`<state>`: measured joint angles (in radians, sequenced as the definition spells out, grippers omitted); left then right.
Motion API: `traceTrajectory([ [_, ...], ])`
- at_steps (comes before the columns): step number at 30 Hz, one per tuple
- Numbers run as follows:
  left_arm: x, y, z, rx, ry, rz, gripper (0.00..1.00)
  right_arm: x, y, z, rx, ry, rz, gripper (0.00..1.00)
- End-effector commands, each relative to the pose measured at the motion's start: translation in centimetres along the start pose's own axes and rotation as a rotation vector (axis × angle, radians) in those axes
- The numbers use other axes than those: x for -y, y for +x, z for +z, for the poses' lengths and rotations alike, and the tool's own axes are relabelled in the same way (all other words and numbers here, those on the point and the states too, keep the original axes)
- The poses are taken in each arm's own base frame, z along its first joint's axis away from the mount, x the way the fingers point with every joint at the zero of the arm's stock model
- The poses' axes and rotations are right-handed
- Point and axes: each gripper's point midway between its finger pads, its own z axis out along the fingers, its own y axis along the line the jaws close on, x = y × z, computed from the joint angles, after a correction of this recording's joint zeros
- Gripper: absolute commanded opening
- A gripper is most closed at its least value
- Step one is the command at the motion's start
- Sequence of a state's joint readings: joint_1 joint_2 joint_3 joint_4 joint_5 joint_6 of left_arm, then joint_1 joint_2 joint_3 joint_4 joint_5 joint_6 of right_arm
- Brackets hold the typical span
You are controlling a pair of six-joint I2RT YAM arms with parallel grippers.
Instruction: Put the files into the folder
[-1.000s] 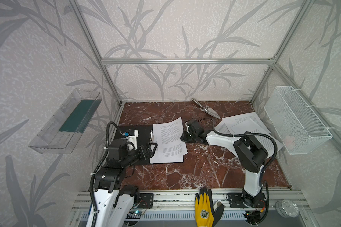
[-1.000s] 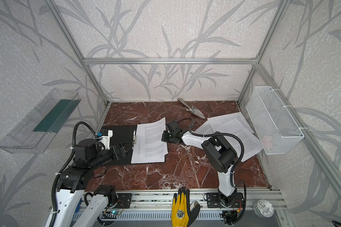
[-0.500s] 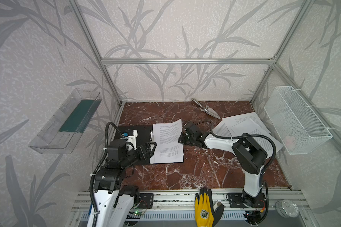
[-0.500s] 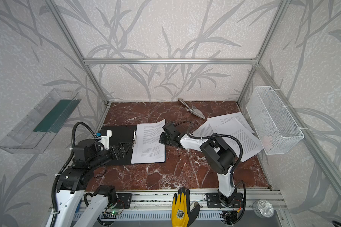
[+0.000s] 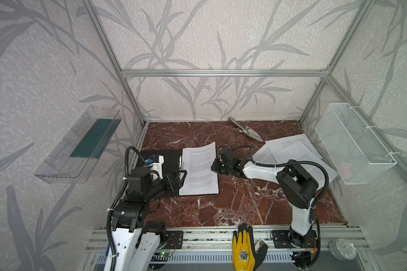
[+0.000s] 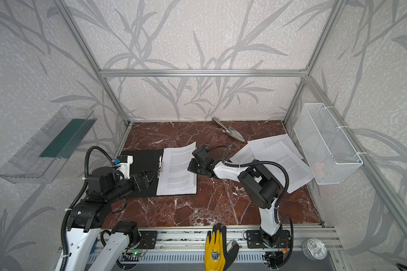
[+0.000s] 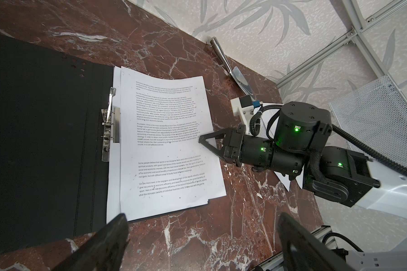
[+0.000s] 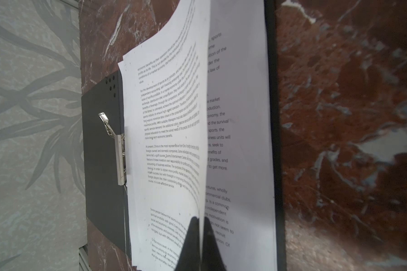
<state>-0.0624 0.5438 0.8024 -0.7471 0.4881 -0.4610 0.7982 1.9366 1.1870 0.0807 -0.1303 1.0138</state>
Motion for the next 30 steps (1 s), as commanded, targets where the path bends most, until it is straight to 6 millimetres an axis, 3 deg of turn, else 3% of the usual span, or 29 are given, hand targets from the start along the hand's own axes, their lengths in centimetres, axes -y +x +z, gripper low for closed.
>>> traceTrajectory([
  [1,-0.1,-0.1,-0.1,0.013,-0.001,0.033,0.99,-0.5,-0.1,0.2,0.020,-0.009,0.009,0.00],
  [30,-0.4,-0.3,-0.1,0.021,-0.012,0.026,0.99,-1.2,1.4,0.8,-0.012,-0.024,0.017,0.00],
])
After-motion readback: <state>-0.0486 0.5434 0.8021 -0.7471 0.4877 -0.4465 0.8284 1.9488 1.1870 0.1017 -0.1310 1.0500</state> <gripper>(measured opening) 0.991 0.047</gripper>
